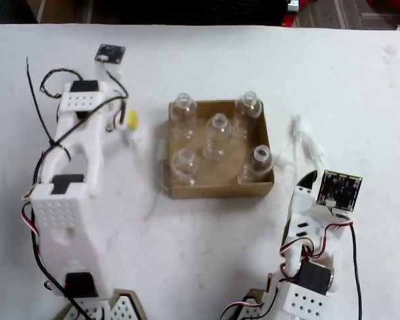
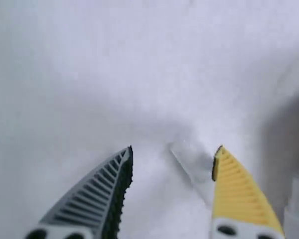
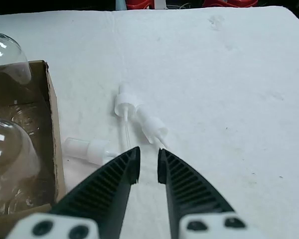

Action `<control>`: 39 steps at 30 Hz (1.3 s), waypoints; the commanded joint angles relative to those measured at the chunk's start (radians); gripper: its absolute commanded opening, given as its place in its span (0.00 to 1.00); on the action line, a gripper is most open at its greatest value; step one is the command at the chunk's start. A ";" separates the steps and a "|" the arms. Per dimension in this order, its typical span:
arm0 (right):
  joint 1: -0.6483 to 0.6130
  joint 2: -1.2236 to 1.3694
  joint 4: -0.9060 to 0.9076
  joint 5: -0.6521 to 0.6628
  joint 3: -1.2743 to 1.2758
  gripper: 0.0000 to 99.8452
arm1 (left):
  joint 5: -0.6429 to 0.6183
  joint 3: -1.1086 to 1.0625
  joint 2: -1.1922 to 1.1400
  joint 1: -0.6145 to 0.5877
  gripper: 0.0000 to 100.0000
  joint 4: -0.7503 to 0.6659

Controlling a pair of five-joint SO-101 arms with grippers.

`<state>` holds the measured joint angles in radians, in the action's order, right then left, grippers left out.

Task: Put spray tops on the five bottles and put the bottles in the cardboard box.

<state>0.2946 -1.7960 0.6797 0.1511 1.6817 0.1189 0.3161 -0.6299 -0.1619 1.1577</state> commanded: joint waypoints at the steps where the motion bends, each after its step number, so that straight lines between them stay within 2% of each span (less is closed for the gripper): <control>1: 0.010 -0.007 -0.004 -0.003 0.009 0.05 | 0.012 0.129 0.013 -0.010 0.24 0.127; 5: 0.008 -0.007 -0.004 -0.003 0.009 0.05 | -0.040 0.181 -0.016 0.019 0.24 0.161; 12: 0.008 -0.007 -0.004 -0.003 0.009 0.05 | -0.423 0.216 -0.162 0.022 0.24 0.190; 21: 0.008 -0.007 -0.004 -0.003 0.009 0.05 | -0.710 0.400 -0.262 0.018 0.24 0.287; 26: 0.008 -0.007 -0.004 -0.003 0.009 0.05 | -0.724 0.465 -0.314 0.016 0.24 0.290; 39: 0.008 -0.007 -0.004 -0.003 0.009 0.05 | -0.724 0.470 -0.320 0.015 0.21 0.311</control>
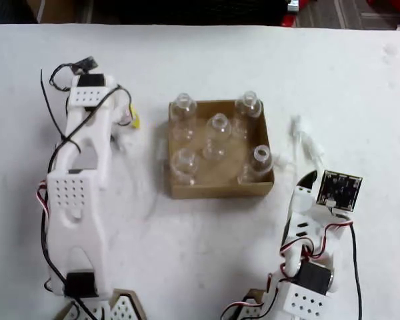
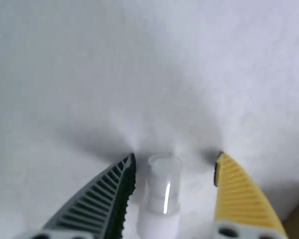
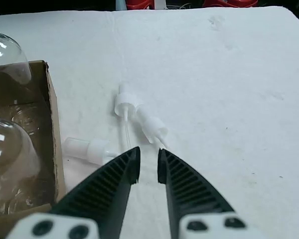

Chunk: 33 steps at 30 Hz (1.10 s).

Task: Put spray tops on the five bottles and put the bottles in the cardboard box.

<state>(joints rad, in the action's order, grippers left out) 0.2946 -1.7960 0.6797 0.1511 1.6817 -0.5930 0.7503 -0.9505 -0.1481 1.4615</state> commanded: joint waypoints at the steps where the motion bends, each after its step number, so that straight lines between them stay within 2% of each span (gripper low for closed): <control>1: 0.008 -0.007 -0.004 -0.003 0.009 0.05 | -0.011 0.035 0.001 0.001 0.19 0.008; 4: 0.008 -0.007 -0.004 -0.003 0.009 0.05 | -0.002 0.049 0.001 0.005 0.09 0.008; 7: 0.008 -0.007 -0.004 -0.003 0.009 0.05 | 0.077 0.095 -0.001 0.008 0.02 0.034; 17: 0.008 -0.007 -0.004 -0.003 0.009 0.05 | 0.095 0.345 -0.010 0.008 0.03 0.319; 23: 0.008 -0.007 -0.004 -0.003 0.009 0.05 | 0.094 0.376 0.012 0.007 0.02 0.321; 29: 0.008 -0.007 -0.004 -0.003 0.009 0.05 | 0.097 0.381 0.134 0.013 0.02 0.324; 33: 0.008 -0.007 -0.004 -0.003 0.009 0.05 | 0.181 0.379 0.252 0.045 0.02 0.324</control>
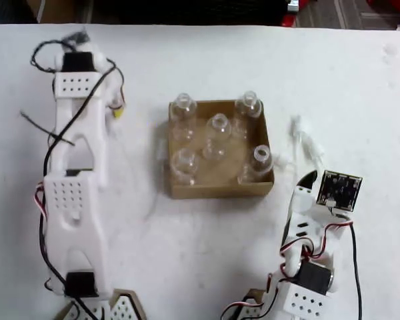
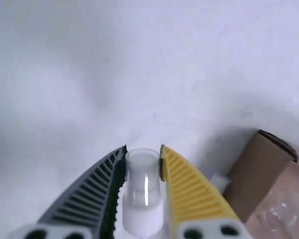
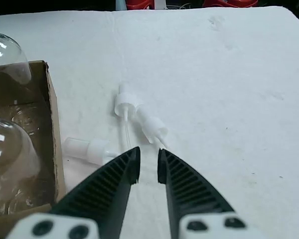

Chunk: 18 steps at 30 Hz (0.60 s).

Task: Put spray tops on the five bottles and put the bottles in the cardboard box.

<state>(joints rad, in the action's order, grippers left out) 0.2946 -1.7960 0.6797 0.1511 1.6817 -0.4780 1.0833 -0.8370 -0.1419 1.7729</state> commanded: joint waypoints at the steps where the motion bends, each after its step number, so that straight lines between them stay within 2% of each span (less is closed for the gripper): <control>1: 0.008 -0.007 -0.004 -0.003 0.009 0.05 | 0.084 0.046 0.173 0.050 0.02 0.012; 6: 0.008 -0.007 -0.004 -0.003 0.009 0.05 | 0.118 0.034 0.360 0.105 0.02 0.015; 13: 0.008 -0.007 -0.004 -0.003 0.009 0.05 | 0.186 -0.259 0.693 0.222 0.02 0.006; 18: 0.008 -0.007 -0.004 -0.002 0.009 0.05 | 0.183 -0.379 0.905 0.211 0.02 -0.130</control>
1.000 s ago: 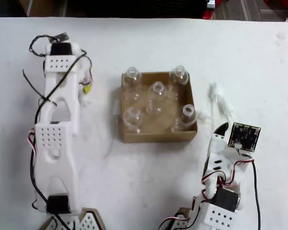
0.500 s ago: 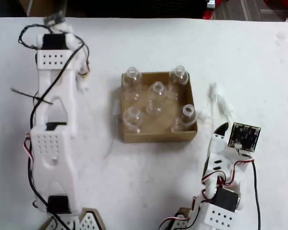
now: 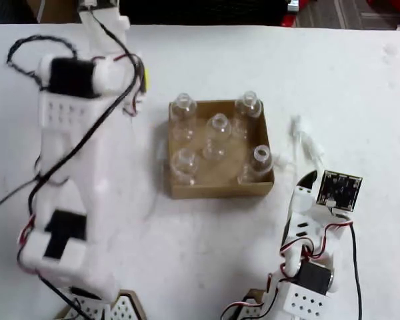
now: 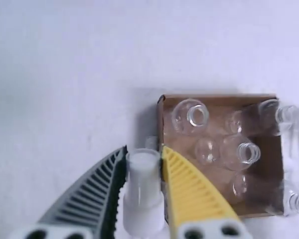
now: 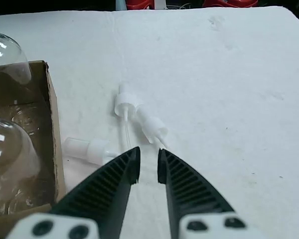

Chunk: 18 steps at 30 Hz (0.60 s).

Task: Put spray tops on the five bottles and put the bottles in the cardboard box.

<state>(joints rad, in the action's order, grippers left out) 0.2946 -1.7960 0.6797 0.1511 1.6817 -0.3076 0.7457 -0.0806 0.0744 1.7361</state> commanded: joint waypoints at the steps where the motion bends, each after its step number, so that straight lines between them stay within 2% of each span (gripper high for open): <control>1: 0.008 -0.007 -0.004 -0.002 0.009 0.05 | 0.012 -0.063 0.174 -0.022 0.02 -0.130; 5: 0.008 -0.007 -0.004 -0.002 0.009 0.05 | 0.018 -0.161 0.243 -0.035 0.02 -0.241; 11: 0.008 -0.007 -0.004 -0.002 0.009 0.05 | 0.020 -0.299 0.364 -0.024 0.02 -0.247; 15: 0.008 -0.007 -0.004 -0.002 0.009 0.05 | 0.023 -0.474 0.509 -0.021 0.02 -0.284; 18: -0.001 -0.007 -0.004 -0.002 0.009 0.05 | 0.081 -0.635 0.657 -0.022 0.02 -0.384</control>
<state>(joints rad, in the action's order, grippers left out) 0.2946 -1.7960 0.6797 0.1511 1.6817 -0.2800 0.2240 0.4289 0.0591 1.4507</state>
